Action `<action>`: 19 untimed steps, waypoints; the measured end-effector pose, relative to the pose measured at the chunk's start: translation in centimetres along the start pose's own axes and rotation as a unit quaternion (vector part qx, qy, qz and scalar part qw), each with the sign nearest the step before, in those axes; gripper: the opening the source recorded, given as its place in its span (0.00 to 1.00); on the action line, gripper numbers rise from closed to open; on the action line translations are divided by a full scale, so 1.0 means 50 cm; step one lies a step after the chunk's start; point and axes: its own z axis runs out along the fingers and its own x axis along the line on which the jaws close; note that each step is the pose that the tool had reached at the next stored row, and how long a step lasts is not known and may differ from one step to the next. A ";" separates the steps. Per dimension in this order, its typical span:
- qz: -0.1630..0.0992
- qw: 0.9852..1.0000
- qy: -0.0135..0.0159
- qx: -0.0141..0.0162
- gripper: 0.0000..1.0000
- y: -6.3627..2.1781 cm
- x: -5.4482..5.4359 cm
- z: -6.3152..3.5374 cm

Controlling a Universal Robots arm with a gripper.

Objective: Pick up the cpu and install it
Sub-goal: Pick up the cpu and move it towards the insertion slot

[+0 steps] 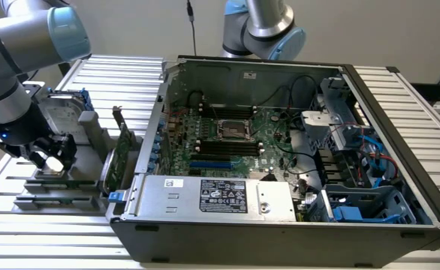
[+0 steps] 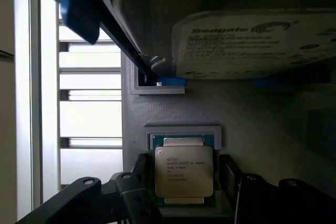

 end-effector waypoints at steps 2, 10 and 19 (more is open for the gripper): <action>0.000 1.000 0.000 0.000 0.57 0.000 0.000 0.000; 0.000 1.000 0.002 0.000 0.55 0.000 0.000 0.000; 0.000 1.000 0.003 -0.001 0.55 0.002 0.000 -0.025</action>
